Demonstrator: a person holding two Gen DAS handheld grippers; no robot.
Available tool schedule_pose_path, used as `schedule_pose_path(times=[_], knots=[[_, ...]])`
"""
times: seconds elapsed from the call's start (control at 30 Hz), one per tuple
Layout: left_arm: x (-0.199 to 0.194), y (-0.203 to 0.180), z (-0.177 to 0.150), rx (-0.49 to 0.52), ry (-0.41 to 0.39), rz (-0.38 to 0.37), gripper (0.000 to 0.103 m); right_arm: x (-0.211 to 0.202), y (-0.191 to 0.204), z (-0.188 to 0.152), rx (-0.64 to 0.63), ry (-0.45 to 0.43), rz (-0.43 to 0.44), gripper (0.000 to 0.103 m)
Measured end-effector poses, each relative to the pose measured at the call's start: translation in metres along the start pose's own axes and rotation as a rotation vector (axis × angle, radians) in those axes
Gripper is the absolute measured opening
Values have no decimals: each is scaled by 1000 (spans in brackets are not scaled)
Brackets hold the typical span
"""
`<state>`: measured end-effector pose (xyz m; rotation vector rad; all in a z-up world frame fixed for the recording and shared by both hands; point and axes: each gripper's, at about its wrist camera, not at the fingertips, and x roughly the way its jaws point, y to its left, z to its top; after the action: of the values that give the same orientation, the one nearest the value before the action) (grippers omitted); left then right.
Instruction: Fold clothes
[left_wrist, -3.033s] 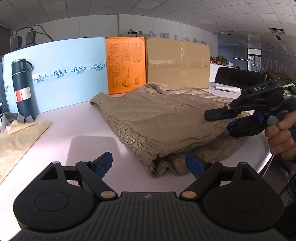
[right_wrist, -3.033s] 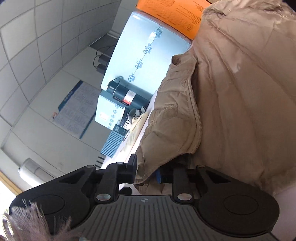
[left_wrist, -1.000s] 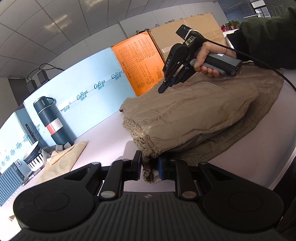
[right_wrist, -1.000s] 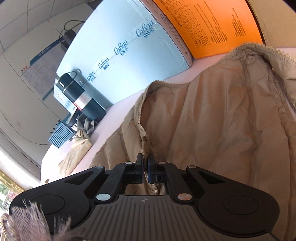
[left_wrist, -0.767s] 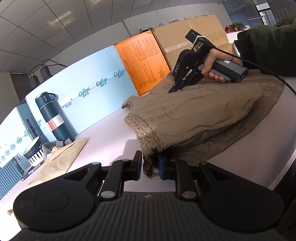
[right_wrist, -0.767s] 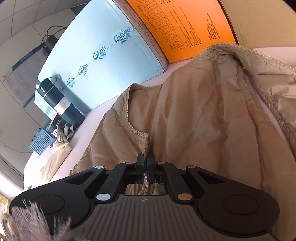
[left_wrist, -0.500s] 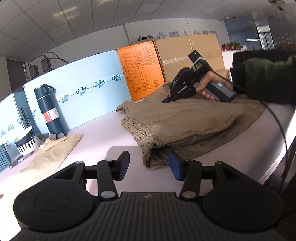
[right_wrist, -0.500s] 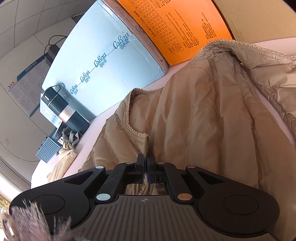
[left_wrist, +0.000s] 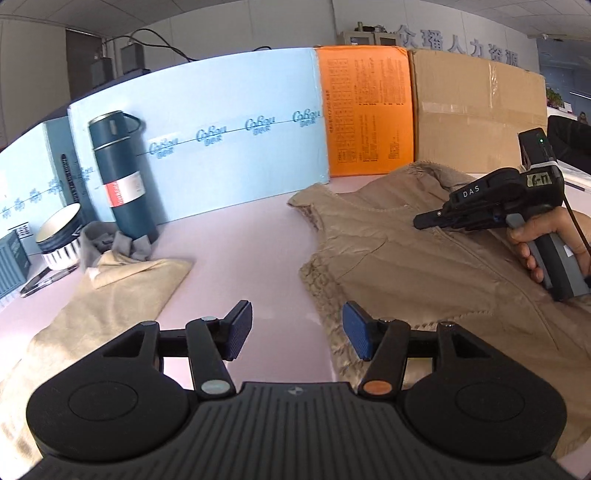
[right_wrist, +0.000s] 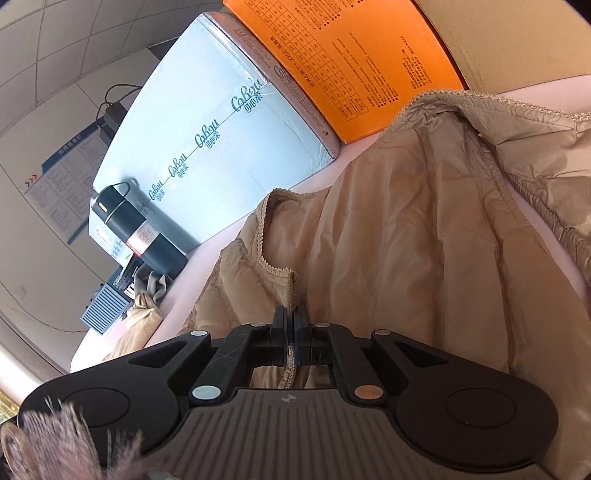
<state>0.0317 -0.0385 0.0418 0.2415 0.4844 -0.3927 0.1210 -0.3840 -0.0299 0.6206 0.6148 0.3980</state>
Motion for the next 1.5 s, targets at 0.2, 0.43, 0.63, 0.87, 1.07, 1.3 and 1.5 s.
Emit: schedule_pose_path(times=[0.2,0.43,0.63,0.87,1.07,1.3,1.5], knots=[[42,-16,-3,42,103,-23,50,-1,-3,1,16,-4,0,4],[38,-34,-21,178,22,4,53,2,-3,2,19,15,-13,4],[31,-17,-10,104,46,-10,64,-1,-4,2,21,1,-4,4],[34,-1,26,-13,36,-38,67,-8,1,0,-15,-42,-21,4],[57,-19,45,-30,39,-151,67,-5,2,0,-27,-26,-67,4],[94,-30,63,-119,70,-308,66,-6,-1,0,-14,-25,-58,4],[126,-38,78,-113,119,-208,58,-5,-1,0,-8,-16,-53,4]])
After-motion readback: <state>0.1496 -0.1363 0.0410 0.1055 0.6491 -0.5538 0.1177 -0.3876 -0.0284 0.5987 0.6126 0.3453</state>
